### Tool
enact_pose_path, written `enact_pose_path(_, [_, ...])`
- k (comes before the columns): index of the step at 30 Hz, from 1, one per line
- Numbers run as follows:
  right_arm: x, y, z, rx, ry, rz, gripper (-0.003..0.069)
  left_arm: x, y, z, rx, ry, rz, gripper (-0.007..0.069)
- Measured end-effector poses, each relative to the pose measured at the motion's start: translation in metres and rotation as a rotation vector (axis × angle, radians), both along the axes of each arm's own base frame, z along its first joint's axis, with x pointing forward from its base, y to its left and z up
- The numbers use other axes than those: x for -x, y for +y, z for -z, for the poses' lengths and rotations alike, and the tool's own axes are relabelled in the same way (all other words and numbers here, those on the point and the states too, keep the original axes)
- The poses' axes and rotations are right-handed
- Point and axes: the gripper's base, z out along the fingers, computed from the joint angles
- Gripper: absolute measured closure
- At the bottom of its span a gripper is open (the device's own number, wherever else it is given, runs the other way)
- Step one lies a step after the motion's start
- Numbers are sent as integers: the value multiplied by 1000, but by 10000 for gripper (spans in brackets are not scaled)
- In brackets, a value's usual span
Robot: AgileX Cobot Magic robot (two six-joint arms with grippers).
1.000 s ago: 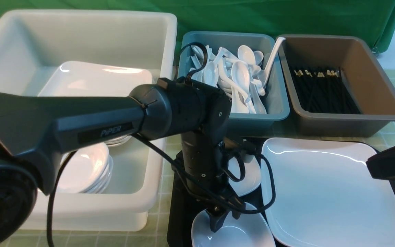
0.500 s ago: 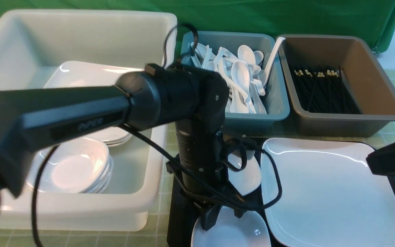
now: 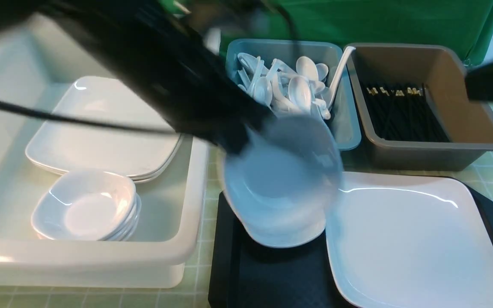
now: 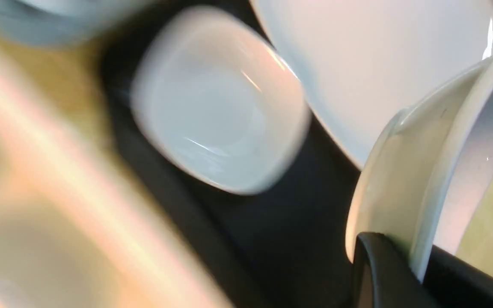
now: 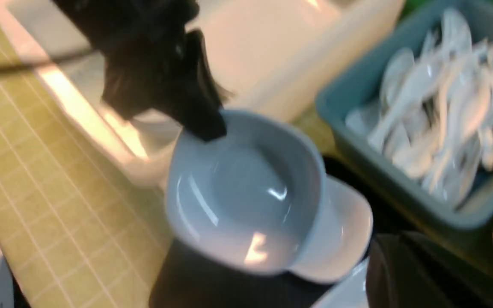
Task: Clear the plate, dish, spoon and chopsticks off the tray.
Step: Use the left arm to put the small plate into the large storage box on the left
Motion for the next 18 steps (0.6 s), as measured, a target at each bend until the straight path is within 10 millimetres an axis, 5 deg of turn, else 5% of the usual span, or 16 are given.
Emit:
enact_pose_path(1, [-6, 12, -8, -5, -18, -61, 662, -9, 45, -15, 45, -32, -150, 614])
enact_pose_path(2, [-7, 14, -9, -4, -19, -68, 662, -10, 50, -17, 48, -35, -165, 614])
enact_pose_path(4, [-15, 34, -12, -1, -17, -148, 662, -16, 92, -20, 80, -37, -315, 614])
enact_pose_path(9, [-33, 96, -4, 81, 3, -301, 661, -20, 176, 23, 145, 74, -619, 614])
enact_pose_path(14, [-40, 146, 15, 158, 33, -392, 660, -9, 215, 76, 158, 177, -782, 614])
enact_pose_path(18, [-44, 174, 34, 187, 69, -438, 660, -3, 225, 103, 134, 182, -823, 614])
